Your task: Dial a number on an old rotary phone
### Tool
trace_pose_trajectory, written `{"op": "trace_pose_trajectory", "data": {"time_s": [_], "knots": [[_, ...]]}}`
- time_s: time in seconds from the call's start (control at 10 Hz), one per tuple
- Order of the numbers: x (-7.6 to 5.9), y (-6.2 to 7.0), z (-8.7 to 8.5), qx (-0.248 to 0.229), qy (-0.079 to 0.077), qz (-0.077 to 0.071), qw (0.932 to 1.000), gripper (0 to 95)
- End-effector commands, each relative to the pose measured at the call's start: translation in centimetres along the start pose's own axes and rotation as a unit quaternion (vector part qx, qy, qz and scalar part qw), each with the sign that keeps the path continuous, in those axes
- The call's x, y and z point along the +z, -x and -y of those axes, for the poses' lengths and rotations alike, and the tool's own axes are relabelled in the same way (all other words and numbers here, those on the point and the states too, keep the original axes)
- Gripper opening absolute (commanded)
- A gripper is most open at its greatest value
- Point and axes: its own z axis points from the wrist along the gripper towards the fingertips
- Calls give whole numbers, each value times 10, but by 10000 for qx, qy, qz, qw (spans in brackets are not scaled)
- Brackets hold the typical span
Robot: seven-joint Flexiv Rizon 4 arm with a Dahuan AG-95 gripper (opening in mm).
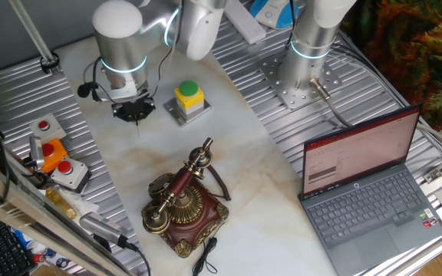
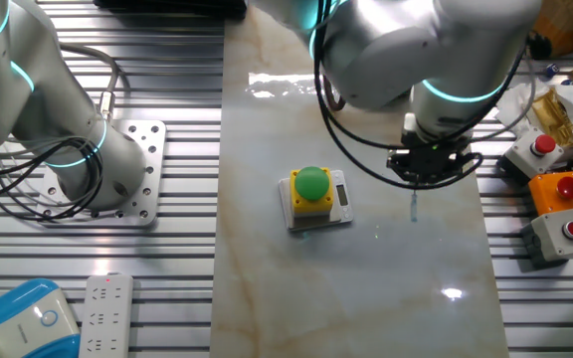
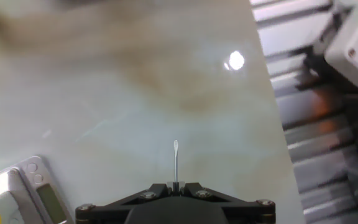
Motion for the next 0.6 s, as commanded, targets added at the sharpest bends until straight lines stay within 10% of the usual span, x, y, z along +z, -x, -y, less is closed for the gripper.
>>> {"op": "trace_pose_trajectory", "data": {"time_s": [0.1, 0.6], "knots": [[-1, 2, 1, -13, -31, -3, 10000, 0], [1, 22, -7, -242, -54, -117, 9996, 0]]}}
